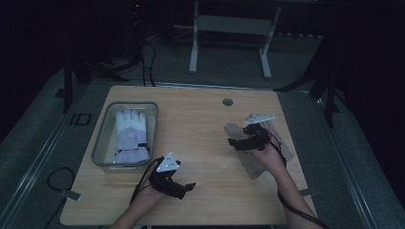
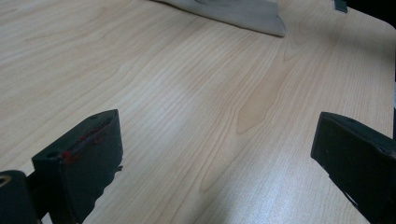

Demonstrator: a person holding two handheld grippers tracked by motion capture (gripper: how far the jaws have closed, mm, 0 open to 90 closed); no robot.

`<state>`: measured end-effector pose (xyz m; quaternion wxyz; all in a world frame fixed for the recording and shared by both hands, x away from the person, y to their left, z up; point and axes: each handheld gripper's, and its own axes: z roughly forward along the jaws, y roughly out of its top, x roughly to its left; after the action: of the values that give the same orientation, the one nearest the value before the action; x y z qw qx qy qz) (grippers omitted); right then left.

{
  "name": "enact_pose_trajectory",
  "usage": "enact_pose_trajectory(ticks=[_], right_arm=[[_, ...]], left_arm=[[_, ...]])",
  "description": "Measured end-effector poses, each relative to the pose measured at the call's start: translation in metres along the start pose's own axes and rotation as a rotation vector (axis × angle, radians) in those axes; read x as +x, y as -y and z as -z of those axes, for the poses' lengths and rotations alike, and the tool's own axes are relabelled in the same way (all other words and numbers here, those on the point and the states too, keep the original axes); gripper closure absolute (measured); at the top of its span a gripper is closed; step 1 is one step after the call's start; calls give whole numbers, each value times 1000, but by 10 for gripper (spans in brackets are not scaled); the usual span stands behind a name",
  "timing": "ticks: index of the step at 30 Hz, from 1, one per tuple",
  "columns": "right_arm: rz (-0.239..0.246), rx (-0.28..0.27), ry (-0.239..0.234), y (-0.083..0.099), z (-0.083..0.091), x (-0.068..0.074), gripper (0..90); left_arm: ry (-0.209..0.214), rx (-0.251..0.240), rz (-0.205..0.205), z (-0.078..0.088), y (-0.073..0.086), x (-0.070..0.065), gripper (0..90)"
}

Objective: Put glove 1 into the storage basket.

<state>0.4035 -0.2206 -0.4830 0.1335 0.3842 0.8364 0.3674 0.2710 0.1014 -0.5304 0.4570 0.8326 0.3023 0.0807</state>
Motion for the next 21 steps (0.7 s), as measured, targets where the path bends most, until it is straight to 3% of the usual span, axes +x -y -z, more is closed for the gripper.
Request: enact_pose_trajectory(ticks=[1,3,4,6,7,8,13,15,21], right_arm=[[0,0,0,0,0,0,188],[20,4,35,7,2,-9,274],[22,12,42,13,5,-17,405],[20,14,44,16,6,-21,423],[31,27,54,19,6,-25,506],[43,44,59,22,7,-29,530],[49,69,61,38,5,-42,515],[83,69,65,44,2,-42,505],[110,98,38,55,-11,-37,480]], left_arm=[[3,-3,3,-1,2,0,23],[9,-12,7,-2,5,0,23],[11,-14,6,-2,6,0,23],[12,-24,4,-2,9,0,23],[12,-27,8,-2,10,0,23],[14,-36,12,-1,12,1,23],[4,-56,20,1,18,2,23],[-3,-55,12,1,20,2,23],[-11,-55,-10,1,26,0,23]])
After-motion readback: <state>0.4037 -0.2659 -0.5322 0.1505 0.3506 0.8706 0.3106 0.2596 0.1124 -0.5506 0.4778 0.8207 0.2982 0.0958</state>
